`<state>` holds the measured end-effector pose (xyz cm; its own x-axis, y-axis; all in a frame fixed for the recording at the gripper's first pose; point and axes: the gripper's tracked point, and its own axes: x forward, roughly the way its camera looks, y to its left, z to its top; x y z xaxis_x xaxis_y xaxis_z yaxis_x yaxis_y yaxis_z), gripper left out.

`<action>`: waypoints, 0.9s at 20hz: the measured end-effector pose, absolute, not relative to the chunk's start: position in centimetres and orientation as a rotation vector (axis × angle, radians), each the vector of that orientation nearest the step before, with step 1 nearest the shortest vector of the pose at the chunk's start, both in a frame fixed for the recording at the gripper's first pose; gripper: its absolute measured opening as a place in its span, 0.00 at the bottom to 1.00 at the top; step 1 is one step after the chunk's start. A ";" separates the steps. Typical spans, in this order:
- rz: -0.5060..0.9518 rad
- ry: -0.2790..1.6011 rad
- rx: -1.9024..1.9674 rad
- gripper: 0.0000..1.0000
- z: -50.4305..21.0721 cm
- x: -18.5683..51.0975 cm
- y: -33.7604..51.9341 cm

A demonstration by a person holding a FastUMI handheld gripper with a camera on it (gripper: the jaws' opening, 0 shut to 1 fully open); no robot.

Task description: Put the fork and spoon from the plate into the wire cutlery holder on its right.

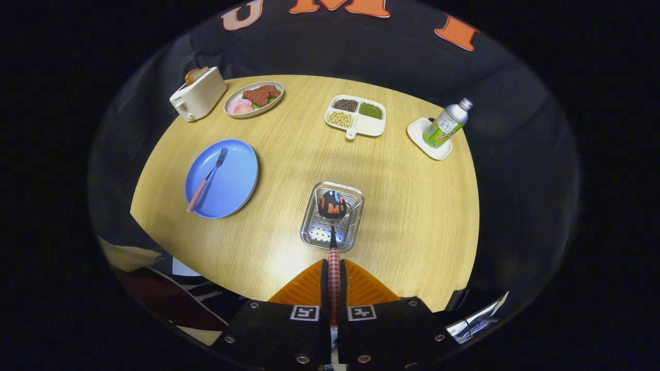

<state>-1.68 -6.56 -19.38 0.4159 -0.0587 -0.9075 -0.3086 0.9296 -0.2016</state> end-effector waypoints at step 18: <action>0.232 1.378 -0.512 0.08 -23.5 1.6 -5.9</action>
<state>1.55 -5.93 -23.50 0.1909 -0.1369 -0.9720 -0.4475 0.8692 -0.2103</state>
